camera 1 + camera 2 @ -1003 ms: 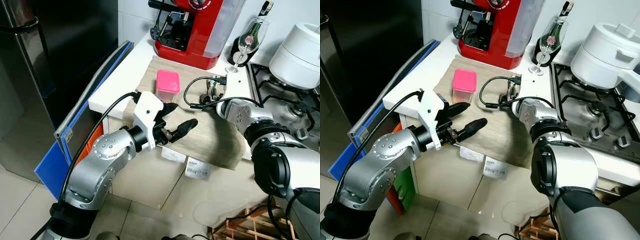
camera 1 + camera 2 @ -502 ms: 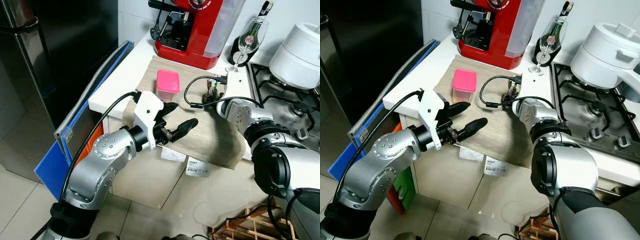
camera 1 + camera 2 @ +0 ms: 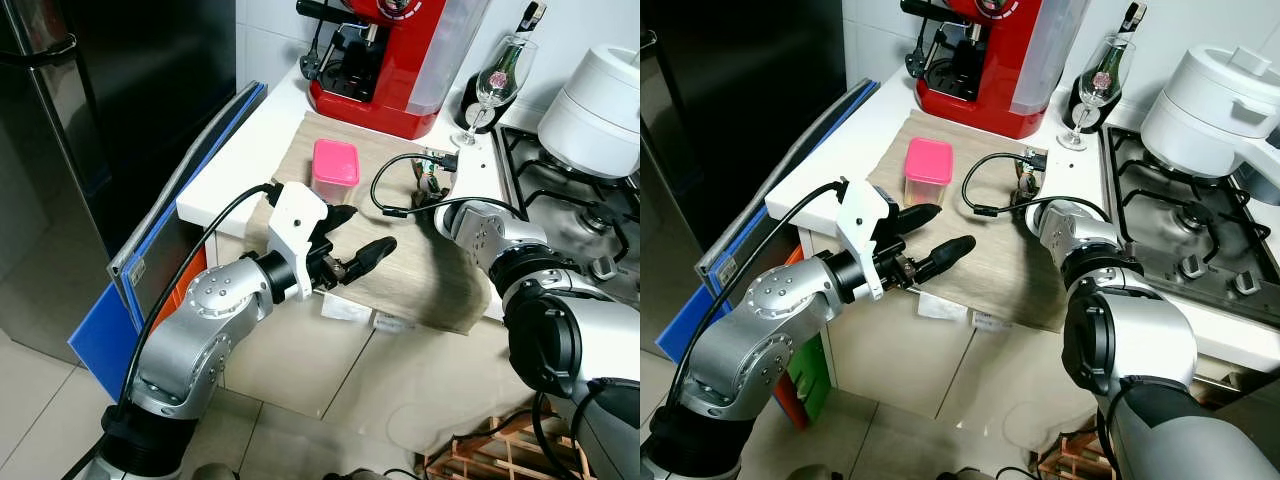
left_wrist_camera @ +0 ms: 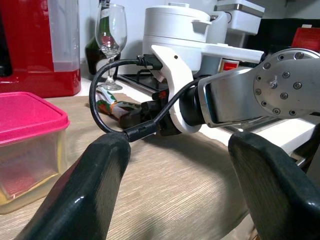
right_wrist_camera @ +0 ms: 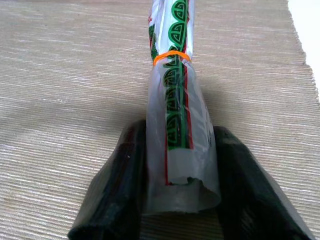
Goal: Restocking fridge
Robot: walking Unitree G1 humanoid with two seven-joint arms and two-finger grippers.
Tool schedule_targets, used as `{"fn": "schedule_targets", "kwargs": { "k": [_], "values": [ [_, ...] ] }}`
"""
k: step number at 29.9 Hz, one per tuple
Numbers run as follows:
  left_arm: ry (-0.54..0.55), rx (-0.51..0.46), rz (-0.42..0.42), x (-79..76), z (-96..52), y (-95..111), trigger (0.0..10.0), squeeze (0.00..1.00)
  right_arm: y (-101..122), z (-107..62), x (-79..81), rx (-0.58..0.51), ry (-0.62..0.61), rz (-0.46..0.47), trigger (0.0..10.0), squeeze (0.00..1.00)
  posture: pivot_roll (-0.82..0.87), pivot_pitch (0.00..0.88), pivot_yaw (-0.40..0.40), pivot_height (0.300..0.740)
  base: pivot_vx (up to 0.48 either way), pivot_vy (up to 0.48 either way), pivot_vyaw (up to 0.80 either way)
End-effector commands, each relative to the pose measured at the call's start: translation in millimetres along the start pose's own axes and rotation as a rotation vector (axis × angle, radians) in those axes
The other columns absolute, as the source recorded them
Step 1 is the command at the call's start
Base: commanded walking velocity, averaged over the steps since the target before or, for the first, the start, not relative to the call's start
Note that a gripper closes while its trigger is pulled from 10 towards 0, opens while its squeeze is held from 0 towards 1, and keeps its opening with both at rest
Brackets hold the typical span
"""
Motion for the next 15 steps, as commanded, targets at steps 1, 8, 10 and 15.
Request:
{"fn": "schedule_targets", "kwargs": {
  "k": [1,8,10,15],
  "values": [
    [0.001,-0.004,0.007,1.4,3.6,4,10.0,0.0,8,-0.9,-3.6,-0.046,-0.003,-0.027,0.0,0.0,0.08,0.0,-0.168,0.74,0.0,0.0,0.0],
    [0.004,-0.003,0.005,1.1,3.4,3,10.0,0.0,50,-7.4,14.1,-0.212,0.037,-0.131,0.0,0.0,0.08,0.0,-0.168,0.74,0.0,0.0,0.0],
    [0.004,-0.004,0.004,0.9,3.3,3,10.0,0.0,58,-9.4,15.4,-0.245,0.045,-0.122,0.0,0.0,0.08,0.0,-0.168,0.74,0.0,0.0,0.0],
    [0.006,-0.007,0.009,1.4,3.8,4,10.0,0.0,85,-18.1,15.3,-0.38,0.044,-0.127,0.0,0.0,0.07,0.0,-0.167,0.74,0.0,0.0,0.0]
  ]
}}
Point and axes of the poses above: a point about 5 cm out from each wrist's last joint towards the gripper, its own z axis pointing out of the wrist towards the gripper, its own y axis along the axis of the wrist's last joint, x = y × z, the point moved 5 cm from there along z, pointing out of the wrist towards the gripper, and after that the axes turned 13 degrees about z, right-handed, at the moved point
